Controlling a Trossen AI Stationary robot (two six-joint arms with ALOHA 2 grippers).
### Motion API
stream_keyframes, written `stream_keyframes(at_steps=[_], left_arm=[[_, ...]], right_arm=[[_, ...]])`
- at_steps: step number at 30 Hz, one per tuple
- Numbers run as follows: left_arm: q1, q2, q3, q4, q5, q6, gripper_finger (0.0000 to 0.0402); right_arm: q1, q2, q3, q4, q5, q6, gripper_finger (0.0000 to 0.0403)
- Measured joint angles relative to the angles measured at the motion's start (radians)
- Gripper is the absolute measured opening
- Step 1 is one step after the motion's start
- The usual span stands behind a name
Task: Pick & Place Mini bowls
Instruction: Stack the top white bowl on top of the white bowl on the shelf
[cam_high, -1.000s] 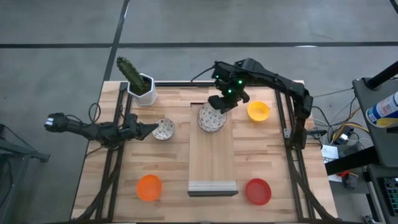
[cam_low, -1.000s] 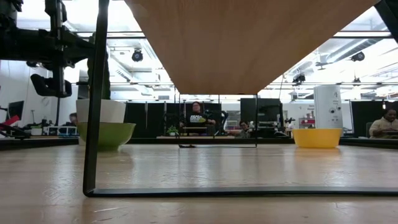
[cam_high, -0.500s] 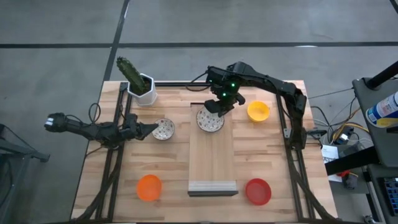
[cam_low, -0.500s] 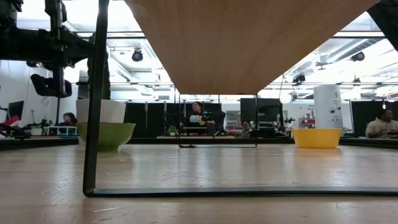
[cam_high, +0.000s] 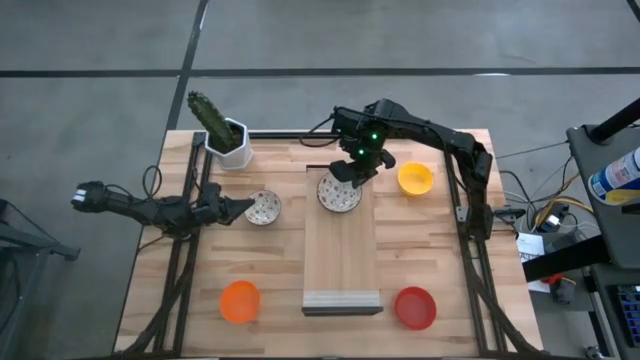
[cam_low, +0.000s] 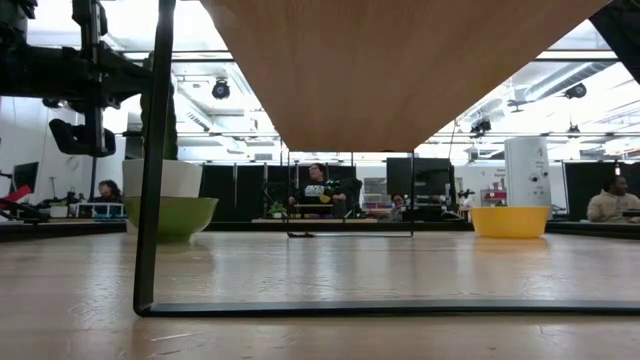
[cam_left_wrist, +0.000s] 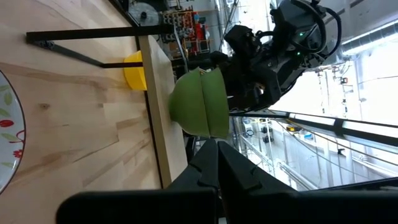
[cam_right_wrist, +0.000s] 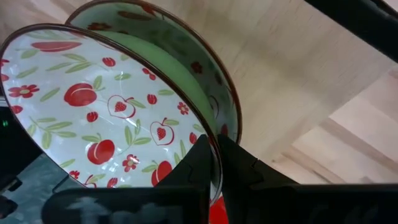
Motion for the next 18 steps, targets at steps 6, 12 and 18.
stream_keyframes(at_steps=[6, 12, 18], left_arm=[[0.000, 0.000, 0.000, 0.000, 0.000, 0.000, 0.0003], [0.000, 0.000, 0.000, 0.000, 0.000, 0.000, 0.0003], [0.000, 0.000, 0.000, 0.000, 0.000, 0.000, 0.0003]], right_arm=[[0.000, 0.000, 0.000, -0.002, 0.024, 0.003, 0.0013], [0.000, 0.000, 0.000, -0.001, 0.040, 0.010, 0.0013], [0.000, 0.000, 0.000, -0.001, 0.049, 0.018, 0.0013]])
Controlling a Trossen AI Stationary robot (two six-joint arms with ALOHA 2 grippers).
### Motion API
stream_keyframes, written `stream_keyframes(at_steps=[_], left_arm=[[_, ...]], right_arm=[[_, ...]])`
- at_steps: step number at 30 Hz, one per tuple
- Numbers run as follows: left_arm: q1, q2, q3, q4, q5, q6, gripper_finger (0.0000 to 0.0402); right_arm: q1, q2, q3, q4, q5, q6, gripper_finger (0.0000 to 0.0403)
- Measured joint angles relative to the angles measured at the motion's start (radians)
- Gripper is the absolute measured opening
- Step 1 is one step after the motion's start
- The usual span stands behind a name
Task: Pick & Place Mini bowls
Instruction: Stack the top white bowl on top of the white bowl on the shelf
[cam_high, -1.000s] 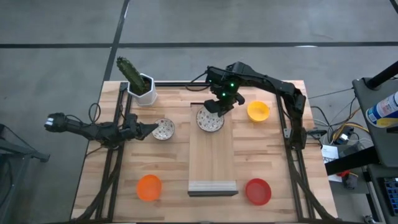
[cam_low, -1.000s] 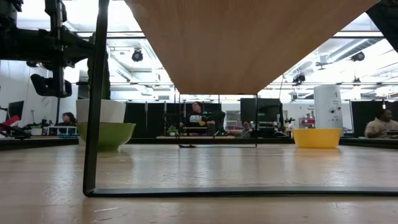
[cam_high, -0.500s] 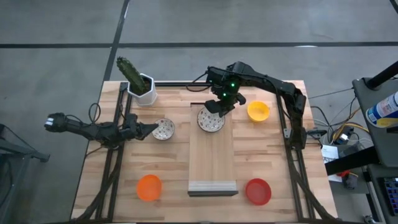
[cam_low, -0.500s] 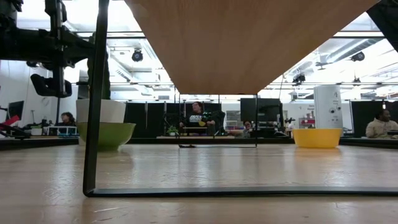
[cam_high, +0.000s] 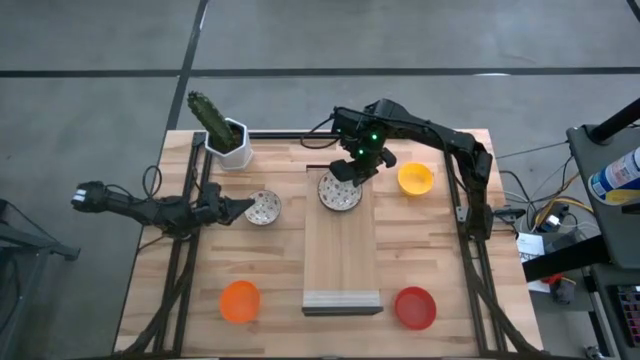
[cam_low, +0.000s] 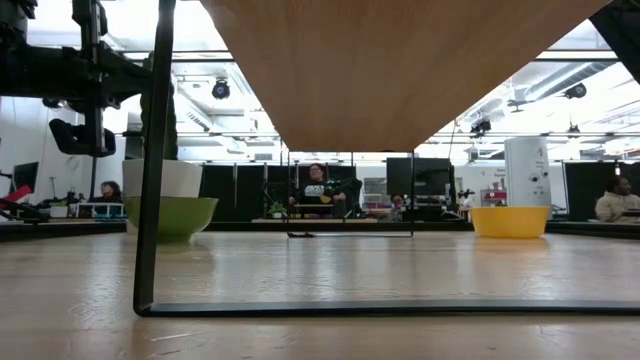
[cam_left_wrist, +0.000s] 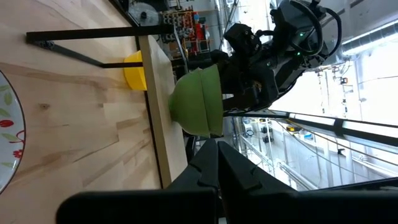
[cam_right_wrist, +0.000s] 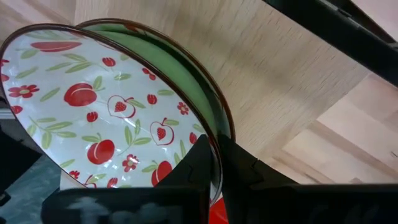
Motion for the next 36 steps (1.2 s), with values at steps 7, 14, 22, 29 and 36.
stream_keyframes(at_steps=[7, 14, 22, 29, 36], left_arm=[[0.000, 0.000, 0.000, 0.000, 0.000, 0.000, 0.0003], [0.000, 0.000, 0.000, 0.000, 0.000, 0.000, 0.0003], [0.000, 0.000, 0.000, 0.000, 0.000, 0.000, 0.0003], [0.000, 0.000, 0.000, 0.001, 0.000, -0.005, 0.0003], [0.000, 0.000, 0.000, 0.001, 0.000, -0.005, 0.0003]], right_arm=[[0.000, 0.000, 0.000, -0.003, 0.000, 0.003, 0.0013], [-0.001, 0.004, -0.002, -0.022, -0.001, 0.002, 0.0013], [-0.001, 0.004, -0.002, -0.021, -0.001, 0.002, 0.0013], [0.000, 0.004, -0.002, -0.023, -0.007, 0.000, 0.0060], [0.000, 0.002, 0.005, -0.028, -0.018, 0.004, 0.0106]])
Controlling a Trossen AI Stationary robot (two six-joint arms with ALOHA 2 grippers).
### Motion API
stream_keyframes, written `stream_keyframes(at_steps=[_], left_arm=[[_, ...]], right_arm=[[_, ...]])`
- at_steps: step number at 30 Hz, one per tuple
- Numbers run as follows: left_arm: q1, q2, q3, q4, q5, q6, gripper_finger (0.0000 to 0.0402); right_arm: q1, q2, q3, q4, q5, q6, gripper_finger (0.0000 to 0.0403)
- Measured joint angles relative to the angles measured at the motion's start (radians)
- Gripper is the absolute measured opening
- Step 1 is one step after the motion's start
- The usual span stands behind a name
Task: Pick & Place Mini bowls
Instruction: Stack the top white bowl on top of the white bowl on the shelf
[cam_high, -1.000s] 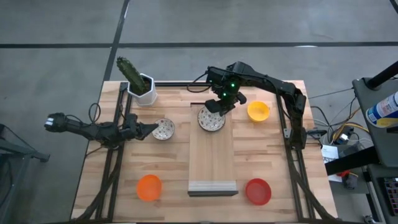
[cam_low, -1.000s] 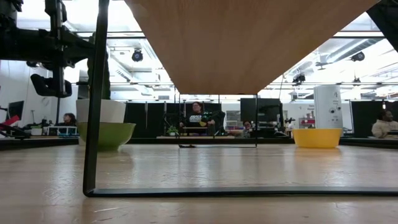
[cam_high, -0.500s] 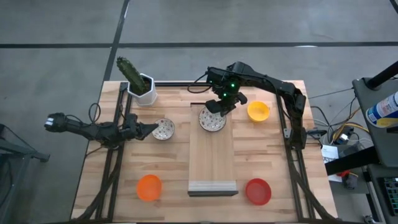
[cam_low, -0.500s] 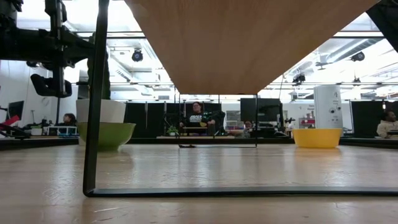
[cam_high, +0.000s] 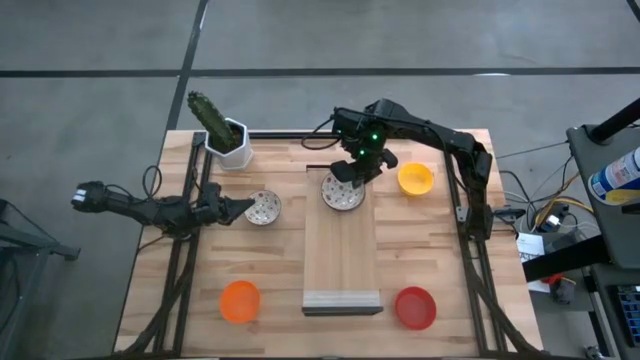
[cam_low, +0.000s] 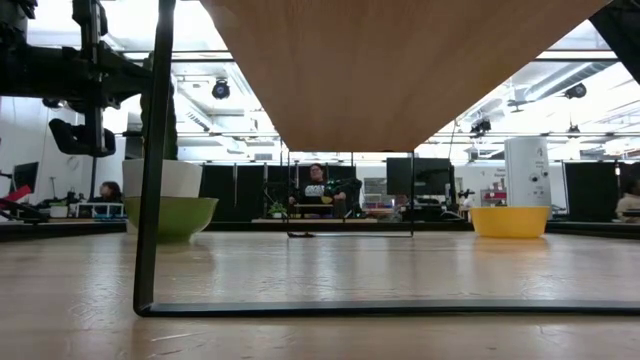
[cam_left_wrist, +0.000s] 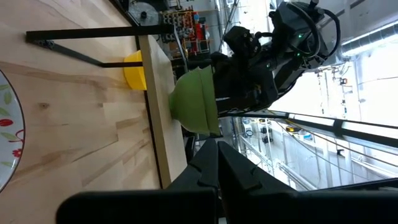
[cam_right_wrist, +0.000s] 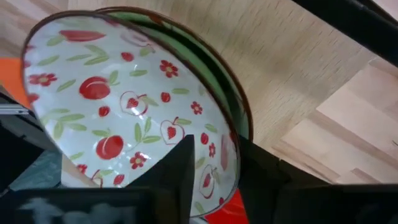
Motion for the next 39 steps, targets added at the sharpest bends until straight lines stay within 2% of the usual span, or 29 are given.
stream_keyframes(at_steps=[9, 39], left_arm=[[0.000, 0.000, 0.000, 0.000, 0.000, -0.002, 0.0003], [0.000, 0.000, 0.000, 0.009, 0.000, -0.035, 0.0003]], right_arm=[[0.000, -0.002, 0.051, 0.002, -0.005, 0.014, 0.0118], [-0.008, -0.006, 0.056, 0.003, -0.004, -0.022, 0.0118]])
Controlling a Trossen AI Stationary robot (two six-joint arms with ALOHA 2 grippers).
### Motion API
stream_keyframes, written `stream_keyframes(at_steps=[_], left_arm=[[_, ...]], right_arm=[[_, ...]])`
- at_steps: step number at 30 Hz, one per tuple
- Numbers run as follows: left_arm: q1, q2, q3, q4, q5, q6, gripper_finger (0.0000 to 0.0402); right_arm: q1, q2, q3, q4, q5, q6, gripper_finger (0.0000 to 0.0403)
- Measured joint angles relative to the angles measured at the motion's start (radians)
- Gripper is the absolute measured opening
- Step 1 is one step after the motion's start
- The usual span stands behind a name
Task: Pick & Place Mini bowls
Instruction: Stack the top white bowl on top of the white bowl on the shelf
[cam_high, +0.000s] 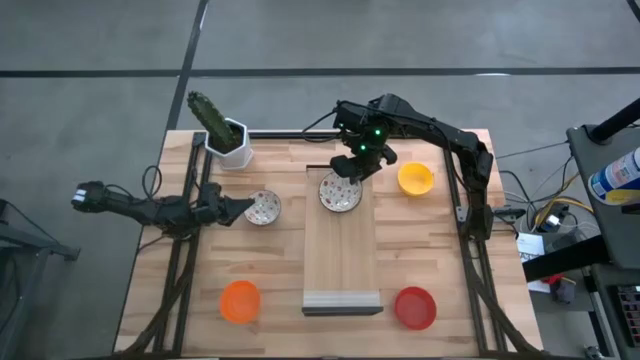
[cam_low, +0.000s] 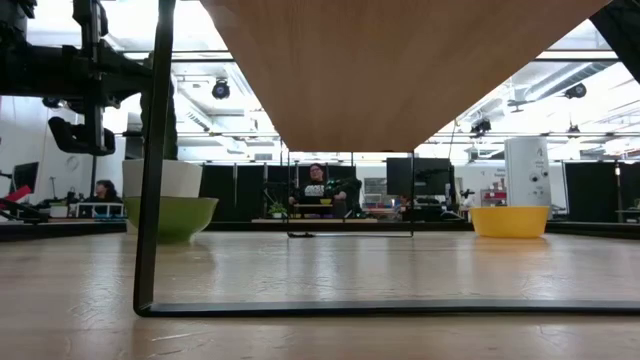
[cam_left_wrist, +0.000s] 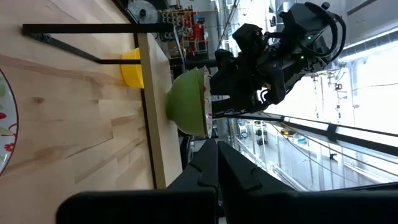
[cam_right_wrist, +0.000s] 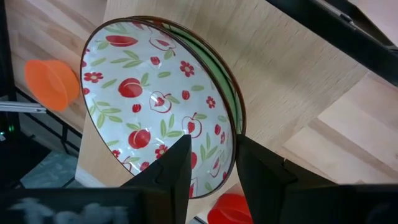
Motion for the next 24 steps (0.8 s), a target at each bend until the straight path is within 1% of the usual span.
stream_keyframes(at_steps=[14, 19, 24], left_arm=[[0.000, 0.000, 0.000, -0.001, 0.000, -0.006, 0.0003], [0.000, 0.000, 0.000, 0.000, 0.000, -0.008, 0.0003], [0.000, 0.000, 0.000, 0.000, 0.000, -0.014, 0.0003]], right_arm=[[-0.023, 0.000, 0.001, 0.000, 0.010, -0.040, 0.0100], [-0.030, 0.000, 0.001, 0.000, 0.008, -0.045, 0.0114], [-0.046, 0.000, 0.001, 0.000, 0.030, -0.064, 0.0130]])
